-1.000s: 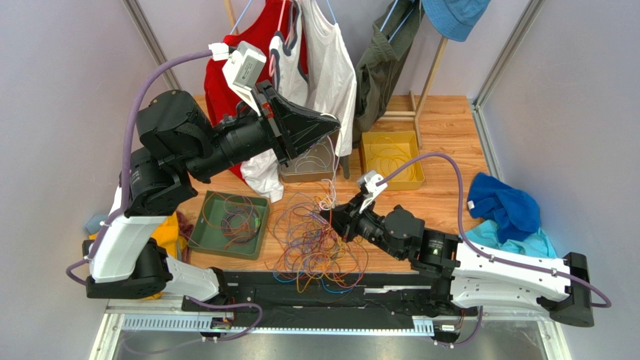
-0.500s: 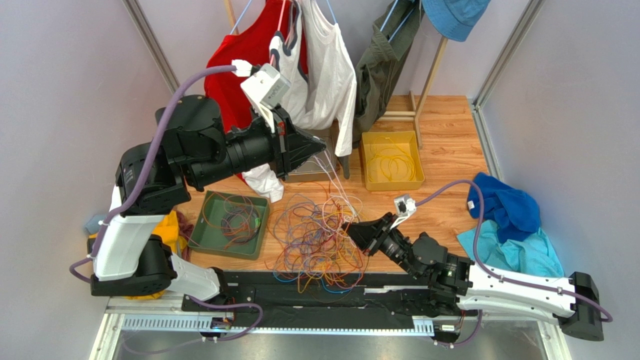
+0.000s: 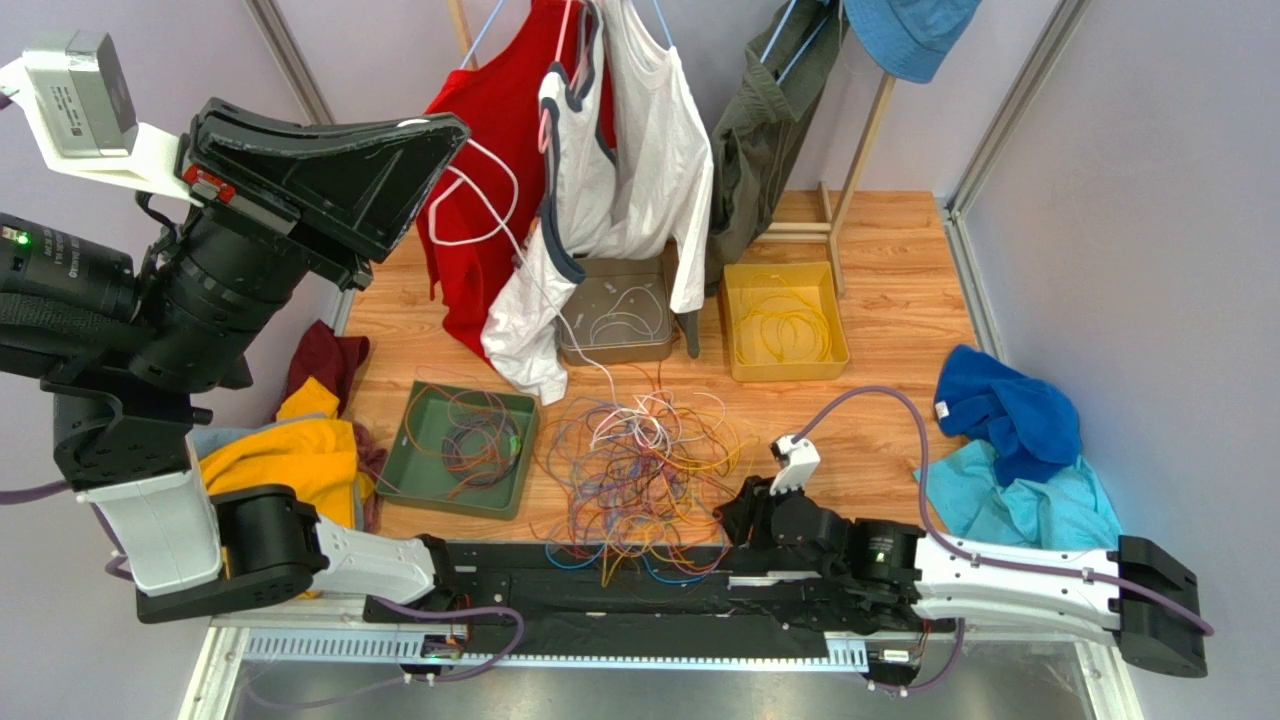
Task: Untangle the cables
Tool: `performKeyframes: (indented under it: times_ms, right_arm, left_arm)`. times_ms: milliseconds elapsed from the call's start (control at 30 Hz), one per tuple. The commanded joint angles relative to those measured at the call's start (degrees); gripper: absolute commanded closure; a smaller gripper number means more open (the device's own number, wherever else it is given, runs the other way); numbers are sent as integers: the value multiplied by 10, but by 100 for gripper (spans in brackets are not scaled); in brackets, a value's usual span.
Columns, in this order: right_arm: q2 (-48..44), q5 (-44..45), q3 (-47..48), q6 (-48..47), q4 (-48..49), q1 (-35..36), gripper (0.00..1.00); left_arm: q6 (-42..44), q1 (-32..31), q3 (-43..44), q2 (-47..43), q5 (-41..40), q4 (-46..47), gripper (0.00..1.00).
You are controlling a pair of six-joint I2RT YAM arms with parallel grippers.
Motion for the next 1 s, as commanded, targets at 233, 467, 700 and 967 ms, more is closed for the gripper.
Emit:
performKeyframes:
  times_ms: [233, 467, 700, 967]
  right_arm:
    - [-168, 40, 231, -157, -106, 49, 33]
    - [-103, 61, 400, -224, -226, 49, 29]
    - [-45, -16, 388, -303, -81, 49, 28]
    - [99, -13, 435, -374, 61, 49, 29]
  left_arm:
    - [23, 2, -7, 24, -8, 3, 100]
    - [21, 2, -12, 31, -3, -6, 100]
    - [12, 2, -33, 34, 6, -5, 100]
    - [-2, 2, -37, 41, 26, -6, 100]
